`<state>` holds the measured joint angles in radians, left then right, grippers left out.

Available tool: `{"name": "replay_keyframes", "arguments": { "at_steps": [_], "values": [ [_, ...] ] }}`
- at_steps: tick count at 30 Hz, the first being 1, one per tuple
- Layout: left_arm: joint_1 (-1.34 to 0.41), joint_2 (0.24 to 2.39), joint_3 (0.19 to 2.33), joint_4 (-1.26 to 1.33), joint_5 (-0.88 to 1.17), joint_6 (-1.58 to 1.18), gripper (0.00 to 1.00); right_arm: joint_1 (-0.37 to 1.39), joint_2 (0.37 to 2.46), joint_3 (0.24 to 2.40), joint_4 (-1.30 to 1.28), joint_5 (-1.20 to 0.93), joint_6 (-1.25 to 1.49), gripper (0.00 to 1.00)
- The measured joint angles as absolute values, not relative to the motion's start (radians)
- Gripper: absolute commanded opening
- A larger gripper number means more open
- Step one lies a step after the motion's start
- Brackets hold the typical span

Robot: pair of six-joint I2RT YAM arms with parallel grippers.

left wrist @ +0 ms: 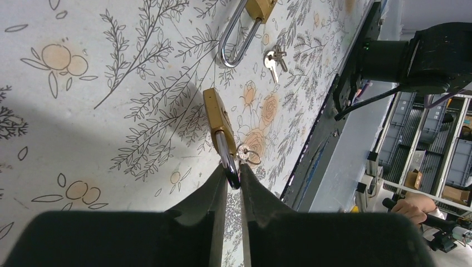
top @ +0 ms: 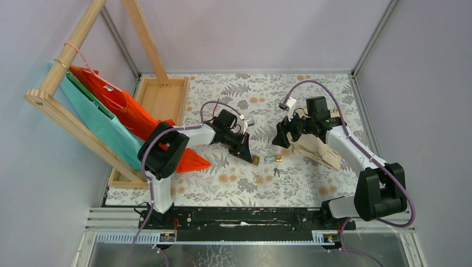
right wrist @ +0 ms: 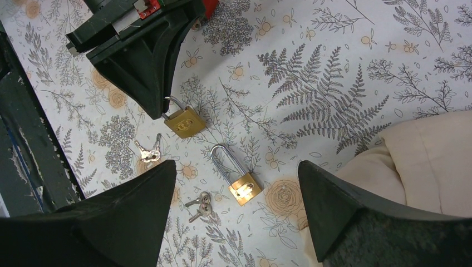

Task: Lock with the key
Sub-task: Place the lock at the center of the board.

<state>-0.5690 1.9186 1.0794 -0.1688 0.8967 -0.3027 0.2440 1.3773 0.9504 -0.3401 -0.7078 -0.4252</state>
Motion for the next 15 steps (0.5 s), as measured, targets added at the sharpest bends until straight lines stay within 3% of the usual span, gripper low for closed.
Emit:
{"name": "replay_keyframes", "arguments": {
  "at_steps": [15],
  "values": [
    [-0.569,1.92,1.052,-0.159,0.881,-0.3,0.28,0.244,1.391,0.95,-0.339,-0.708,-0.426,0.86]
  ]
}}
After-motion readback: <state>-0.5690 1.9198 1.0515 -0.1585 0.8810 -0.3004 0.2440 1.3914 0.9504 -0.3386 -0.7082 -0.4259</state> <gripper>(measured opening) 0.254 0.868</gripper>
